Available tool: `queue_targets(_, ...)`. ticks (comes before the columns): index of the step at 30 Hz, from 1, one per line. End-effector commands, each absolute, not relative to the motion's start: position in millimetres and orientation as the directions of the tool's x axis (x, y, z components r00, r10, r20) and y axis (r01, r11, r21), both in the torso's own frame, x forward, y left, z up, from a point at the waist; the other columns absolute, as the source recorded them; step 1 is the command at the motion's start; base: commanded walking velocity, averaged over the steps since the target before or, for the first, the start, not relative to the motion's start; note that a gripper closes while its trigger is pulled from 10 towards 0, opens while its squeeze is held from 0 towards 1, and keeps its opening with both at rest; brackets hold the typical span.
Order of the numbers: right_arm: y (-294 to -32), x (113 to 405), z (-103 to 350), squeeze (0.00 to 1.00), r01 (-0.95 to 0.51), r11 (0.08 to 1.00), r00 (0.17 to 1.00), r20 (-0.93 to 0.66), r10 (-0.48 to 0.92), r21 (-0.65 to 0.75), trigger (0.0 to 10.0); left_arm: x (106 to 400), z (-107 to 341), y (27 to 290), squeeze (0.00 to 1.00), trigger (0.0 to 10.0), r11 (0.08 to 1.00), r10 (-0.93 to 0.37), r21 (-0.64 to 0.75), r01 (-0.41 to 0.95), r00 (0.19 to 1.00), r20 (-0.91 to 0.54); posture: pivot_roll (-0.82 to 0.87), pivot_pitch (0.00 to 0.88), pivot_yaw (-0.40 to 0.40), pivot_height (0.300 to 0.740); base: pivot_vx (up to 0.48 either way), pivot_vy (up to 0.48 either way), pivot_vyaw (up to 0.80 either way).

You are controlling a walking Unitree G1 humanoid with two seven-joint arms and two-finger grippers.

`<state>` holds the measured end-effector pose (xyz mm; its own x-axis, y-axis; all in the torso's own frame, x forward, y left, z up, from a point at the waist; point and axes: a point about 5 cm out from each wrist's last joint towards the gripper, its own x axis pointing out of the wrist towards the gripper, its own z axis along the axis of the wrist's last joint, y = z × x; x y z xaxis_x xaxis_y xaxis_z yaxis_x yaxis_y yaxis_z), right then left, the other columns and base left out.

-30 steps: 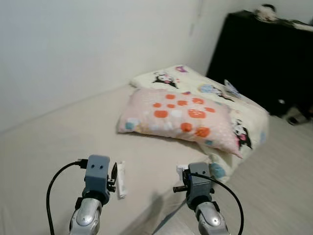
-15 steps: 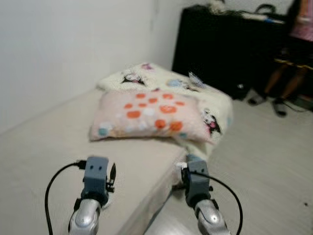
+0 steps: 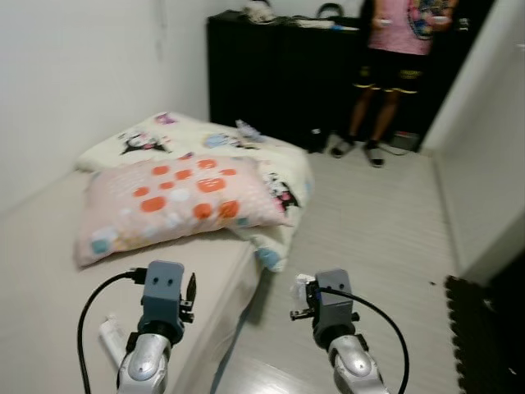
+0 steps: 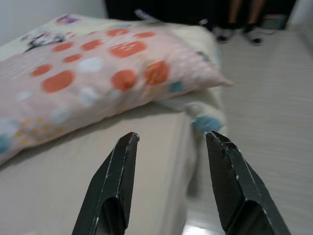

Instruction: Clean up the room

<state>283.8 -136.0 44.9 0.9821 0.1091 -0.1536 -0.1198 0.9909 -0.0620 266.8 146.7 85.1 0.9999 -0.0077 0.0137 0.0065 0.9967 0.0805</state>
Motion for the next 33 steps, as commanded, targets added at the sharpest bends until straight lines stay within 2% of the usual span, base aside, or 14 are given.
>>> queue_targets(1,-132.0,280.0,38.6,0.0,-0.126,0.991,0.976,-0.181,0.117,-0.039,10.0,264.4,80.7,149.7,0.0,10.0,0.995,-0.004,0.1,0.005,1.0,-0.003,0.01,0.085,-0.038,0.74,0.0,0.0,-0.8)
queue_targets(14,-123.1,276.3,34.8,0.0,-0.089,0.996,0.981,-0.174,0.083,-0.026,10.0,270.5,84.5,155.3,0.0,10.0,0.988,-0.053,0.144,0.054,0.999,-0.01,0.03,0.083,0.034,0.74,0.0,0.0,-0.8)
queue_targets(33,-124.5,276.1,34.1,0.0,-0.082,0.996,0.983,-0.169,0.075,-0.031,10.0,269.5,85.2,155.4,0.0,10.0,0.989,-0.049,0.141,0.05,0.999,-0.009,0.03,0.084,0.028,0.74,0.0,0.0,-0.8)
